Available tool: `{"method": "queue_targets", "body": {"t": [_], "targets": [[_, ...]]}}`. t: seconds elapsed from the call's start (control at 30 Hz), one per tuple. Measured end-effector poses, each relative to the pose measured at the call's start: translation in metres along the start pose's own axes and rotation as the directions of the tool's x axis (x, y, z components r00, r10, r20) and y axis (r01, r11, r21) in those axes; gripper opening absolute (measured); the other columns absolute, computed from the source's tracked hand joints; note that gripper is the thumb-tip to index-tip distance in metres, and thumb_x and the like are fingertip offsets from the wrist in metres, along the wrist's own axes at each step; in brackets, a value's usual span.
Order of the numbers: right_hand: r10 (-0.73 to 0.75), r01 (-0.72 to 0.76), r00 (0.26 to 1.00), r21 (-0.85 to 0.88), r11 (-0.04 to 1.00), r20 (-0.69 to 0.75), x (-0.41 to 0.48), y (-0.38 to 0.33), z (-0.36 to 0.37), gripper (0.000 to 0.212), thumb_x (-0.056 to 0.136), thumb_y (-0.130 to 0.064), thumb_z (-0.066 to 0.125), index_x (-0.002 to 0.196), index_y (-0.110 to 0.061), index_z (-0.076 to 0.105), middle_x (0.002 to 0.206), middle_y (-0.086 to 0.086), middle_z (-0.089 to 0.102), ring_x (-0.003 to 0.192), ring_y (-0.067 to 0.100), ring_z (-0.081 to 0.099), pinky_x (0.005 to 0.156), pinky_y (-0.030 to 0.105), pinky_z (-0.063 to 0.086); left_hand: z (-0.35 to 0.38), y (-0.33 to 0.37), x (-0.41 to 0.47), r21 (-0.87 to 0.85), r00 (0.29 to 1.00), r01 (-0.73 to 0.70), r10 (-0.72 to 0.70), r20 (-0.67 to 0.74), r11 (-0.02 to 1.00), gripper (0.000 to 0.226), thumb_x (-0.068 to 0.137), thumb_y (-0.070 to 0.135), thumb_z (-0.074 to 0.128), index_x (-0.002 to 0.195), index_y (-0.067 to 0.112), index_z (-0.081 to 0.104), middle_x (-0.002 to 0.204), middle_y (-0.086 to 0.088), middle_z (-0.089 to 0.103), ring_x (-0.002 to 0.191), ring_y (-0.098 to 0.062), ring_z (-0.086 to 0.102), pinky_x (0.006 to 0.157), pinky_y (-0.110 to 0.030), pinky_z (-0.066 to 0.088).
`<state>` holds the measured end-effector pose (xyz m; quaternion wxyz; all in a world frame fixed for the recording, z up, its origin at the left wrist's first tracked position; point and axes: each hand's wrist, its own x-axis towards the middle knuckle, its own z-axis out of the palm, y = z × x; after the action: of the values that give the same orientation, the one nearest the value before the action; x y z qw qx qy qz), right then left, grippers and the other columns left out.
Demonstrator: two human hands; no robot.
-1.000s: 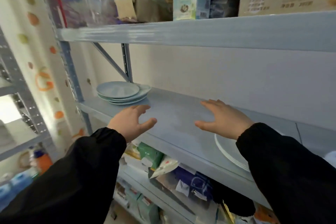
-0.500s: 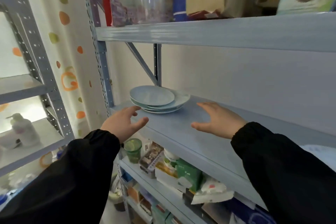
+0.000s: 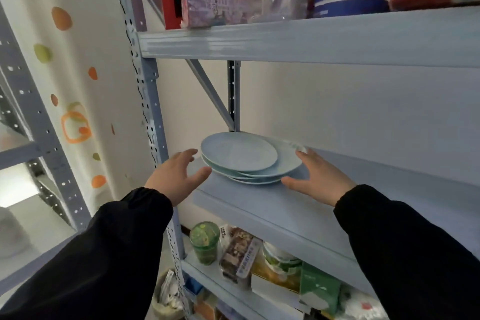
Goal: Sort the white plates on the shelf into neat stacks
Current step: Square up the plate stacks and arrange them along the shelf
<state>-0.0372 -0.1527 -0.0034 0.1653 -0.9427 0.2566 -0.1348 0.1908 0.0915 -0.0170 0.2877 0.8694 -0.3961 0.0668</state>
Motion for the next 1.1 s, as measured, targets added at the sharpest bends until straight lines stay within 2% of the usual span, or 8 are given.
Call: {"method": "queue_targets", "body": {"t": [0.2,0.27,0.4,0.53,0.7,0.83,1.03,1.1], "targets": [[0.11,-0.104,0.993,0.141,0.985,-0.042,0.022,0.007,0.024,0.103,0.077,-0.075,0.057,0.157,-0.025,0.016,0.161,-0.005,0.02,0.144,0.016,0.031,0.108,0.026,0.03,0.03,-0.015,0.041,-0.178,0.998,-0.007,0.017,0.054,0.984,0.08,0.092,0.068,0.036,0.157,0.025,0.016,0.16,0.001,0.026,0.142,-0.019,0.033,0.115,-0.038,0.029],[0.172,-0.154,0.984,0.25,0.956,-0.051,0.026,0.009,0.031,0.099,0.082,-0.067,0.059,0.157,-0.022,0.014,0.159,-0.007,0.023,0.145,0.016,0.028,0.106,0.023,0.026,0.042,-0.016,0.054,-0.259,0.997,0.037,-0.017,0.08,0.965,0.076,0.097,0.062,0.033,0.157,0.02,0.013,0.162,-0.002,0.023,0.145,-0.019,0.029,0.118,-0.035,0.023],[0.242,-0.197,0.968,0.382,0.903,-0.073,0.037,0.013,0.042,0.102,0.074,-0.07,0.06,0.154,-0.021,0.021,0.157,-0.007,0.031,0.138,0.01,0.035,0.109,0.031,0.033,0.062,-0.012,0.07,-0.362,0.993,0.099,-0.069,0.095,0.927,0.051,0.105,0.039,0.034,0.148,0.013,0.033,0.148,0.002,0.042,0.138,-0.021,0.035,0.107,-0.029,0.024],[0.22,-0.183,0.974,0.399,0.898,-0.05,0.046,0.016,0.045,0.086,0.086,-0.048,0.069,0.153,-0.018,0.022,0.142,-0.015,0.033,0.124,0.0,0.032,0.097,0.02,0.028,0.076,-0.011,0.088,-0.293,0.992,0.09,-0.059,0.113,0.952,0.057,0.104,0.034,0.034,0.155,0.013,0.022,0.163,-0.001,0.017,0.149,-0.015,0.016,0.114,-0.023,0.011],[0.179,-0.154,0.984,0.402,0.903,-0.024,0.051,0.017,0.053,0.085,0.087,-0.04,0.072,0.153,-0.018,0.024,0.123,-0.016,0.032,0.115,-0.005,0.03,0.083,0.005,0.024,0.084,-0.015,0.095,-0.325,0.993,0.085,-0.055,0.101,0.942,0.069,0.093,0.04,0.033,0.156,0.014,0.021,0.163,-0.001,0.018,0.149,-0.015,0.016,0.118,-0.029,0.013],[0.126,-0.089,0.99,0.435,0.896,-0.057,0.053,0.016,0.058,0.082,0.079,-0.052,0.075,0.147,-0.034,0.033,0.136,-0.022,0.045,0.123,0.0,0.046,0.091,0.016,0.035,0.093,-0.019,0.09,-0.384,0.999,0.035,-0.018,0.048,0.923,0.056,0.103,0.028,0.04,0.155,0.014,0.025,0.162,0.0,0.021,0.149,-0.013,0.016,0.114,-0.021,0.01],[0.096,-0.049,0.992,0.467,0.883,-0.078,0.055,0.021,0.061,0.085,0.073,-0.059,0.077,0.145,-0.036,0.038,0.136,-0.018,0.053,0.121,0.001,0.051,0.097,0.021,0.041,0.097,-0.023,0.094,-0.423,0.994,-0.001,0.048,0.101,0.906,0.055,0.103,0.037,0.041,0.155,0.025,0.027,0.163,0.009,0.013,0.148,-0.007,0.014,0.11,-0.017,0.008],[0.103,-0.046,0.99,0.475,0.879,-0.095,0.056,0.024,0.062,0.089,0.068,-0.062,0.076,0.143,-0.035,0.039,0.135,-0.017,0.053,0.121,0.001,0.051,0.1,0.025,0.043,0.099,-0.025,0.093,-0.424,0.988,-0.004,0.069,0.139,0.906,0.065,0.097,0.05,0.044,0.155,0.029,0.023,0.164,0.012,0.008,0.146,-0.003,0.014,0.109,-0.019,0.011]]}}
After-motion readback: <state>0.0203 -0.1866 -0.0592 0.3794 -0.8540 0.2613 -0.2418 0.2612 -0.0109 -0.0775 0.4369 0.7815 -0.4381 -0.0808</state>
